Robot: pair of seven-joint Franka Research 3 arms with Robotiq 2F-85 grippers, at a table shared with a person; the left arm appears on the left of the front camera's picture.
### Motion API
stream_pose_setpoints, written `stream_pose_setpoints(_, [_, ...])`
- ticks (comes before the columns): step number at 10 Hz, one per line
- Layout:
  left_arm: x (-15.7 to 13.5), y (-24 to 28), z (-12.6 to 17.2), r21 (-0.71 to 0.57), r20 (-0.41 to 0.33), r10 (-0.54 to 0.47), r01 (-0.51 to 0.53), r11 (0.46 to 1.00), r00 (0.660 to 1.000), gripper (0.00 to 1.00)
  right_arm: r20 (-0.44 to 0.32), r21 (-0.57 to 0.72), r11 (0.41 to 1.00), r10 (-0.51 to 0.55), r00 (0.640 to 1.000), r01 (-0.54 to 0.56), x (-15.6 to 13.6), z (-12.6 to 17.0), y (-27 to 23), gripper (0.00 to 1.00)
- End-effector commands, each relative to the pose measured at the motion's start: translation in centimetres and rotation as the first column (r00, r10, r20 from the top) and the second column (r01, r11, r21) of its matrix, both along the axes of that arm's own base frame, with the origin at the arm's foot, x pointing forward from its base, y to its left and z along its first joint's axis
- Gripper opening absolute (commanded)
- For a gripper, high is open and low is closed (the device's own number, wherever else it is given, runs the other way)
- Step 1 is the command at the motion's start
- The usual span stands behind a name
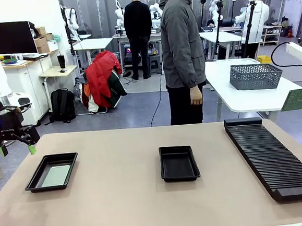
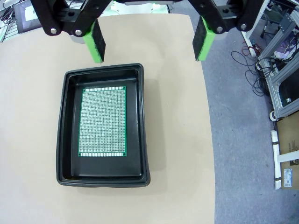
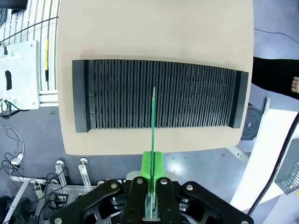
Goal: Inspect and transfer BCBs to ESD trays.
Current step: Pick up the Blank PCB from the PCB Rack and place it in the right ESD tray.
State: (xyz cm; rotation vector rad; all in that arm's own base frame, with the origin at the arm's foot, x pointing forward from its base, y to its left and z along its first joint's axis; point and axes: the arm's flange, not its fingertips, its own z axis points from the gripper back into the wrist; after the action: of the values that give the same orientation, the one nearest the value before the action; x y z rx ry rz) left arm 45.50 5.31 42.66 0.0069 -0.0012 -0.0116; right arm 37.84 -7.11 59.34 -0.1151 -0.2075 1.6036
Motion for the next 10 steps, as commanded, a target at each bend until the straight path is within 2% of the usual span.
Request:
stream_pose_setpoints(1, [0.04, 0.04, -0.04, 0.001, 0.001, 0.002, -0.002, 1.0, 1.0, 1.0, 0.0, 0.0, 1.0, 0.0, 1.0, 0.0, -0.01, -0.01, 0.03, 0.0])
stream_pose_setpoints(10, [0.04, 0.04, -0.04, 0.001, 0.001, 0.002, -0.002, 1.0, 1.0, 1.0, 0.0, 0.0, 1.0, 0.0, 1.0, 0.0, -0.01, -0.01, -0.01, 0.02])
